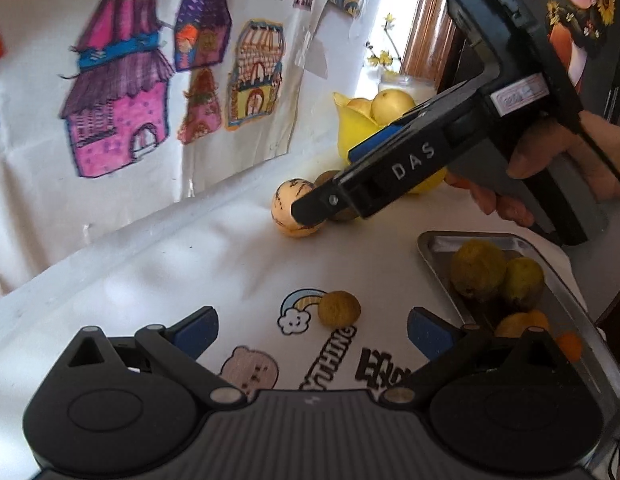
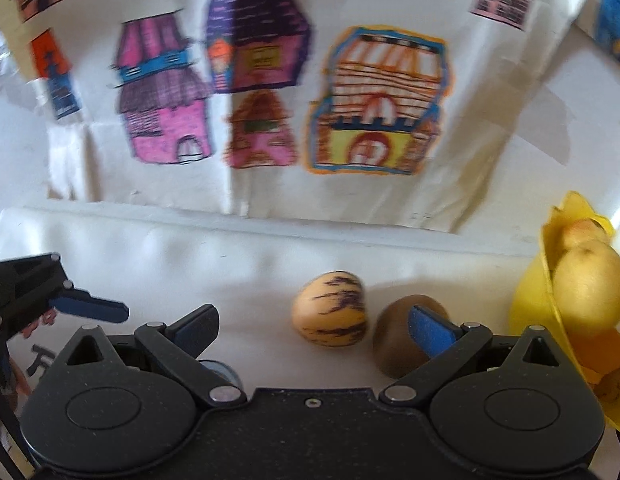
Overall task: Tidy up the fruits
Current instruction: 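Move the right tool to the brown kiwi while the left tool approaches a small brown fruit, then close the right tool on the kiwi while the left tool grasps the small brown fruit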
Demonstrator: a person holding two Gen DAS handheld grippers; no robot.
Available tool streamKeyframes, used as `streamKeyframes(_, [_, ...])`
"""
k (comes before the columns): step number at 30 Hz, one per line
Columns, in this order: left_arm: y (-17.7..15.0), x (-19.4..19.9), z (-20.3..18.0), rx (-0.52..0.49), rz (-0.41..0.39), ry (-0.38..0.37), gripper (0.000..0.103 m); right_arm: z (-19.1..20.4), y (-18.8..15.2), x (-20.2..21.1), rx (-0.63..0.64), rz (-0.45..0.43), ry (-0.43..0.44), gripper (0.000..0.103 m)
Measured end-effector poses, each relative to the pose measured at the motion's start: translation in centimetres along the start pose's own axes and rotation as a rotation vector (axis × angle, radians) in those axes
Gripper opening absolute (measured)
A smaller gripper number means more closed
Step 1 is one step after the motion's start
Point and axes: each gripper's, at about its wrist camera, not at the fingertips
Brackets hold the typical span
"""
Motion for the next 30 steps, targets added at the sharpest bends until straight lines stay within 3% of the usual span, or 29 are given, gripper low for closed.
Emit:
streamKeyframes(7, [0.7, -2.0, -0.8, -0.007, 0.023, 0.008, 0.102, -2.8, -0.8, 0.0, -0.112, -0.029, -0.028, 0.098])
streamKeyframes(16, [0.9, -2.5, -1.3, -0.009, 0.035, -0.011, 0.081, -6.2, -1.7, -0.1, -0.389, -0.102, -0.095, 0.089])
streamKeyframes(24, [1.1, -3.3, -1.5, 0.005, 0.064, -0.033, 0.062, -7.0, -1.9, -1.7, -0.453, -0.068, -0.177, 0.078])
streamKeyframes(30, [1.1, -3.4, -1.4, 0.018, 0.068, -0.043, 0.049, -6.7, -2.1, -3.2, -0.463, -0.033, -0.186, 0.071])
Point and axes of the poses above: each gripper's, at about its wrist camera, not at the fingertips, and x roughly against the way its jaws point, z to its left, y to its top, and after that the axes turned 4 degrees about y, right-handed
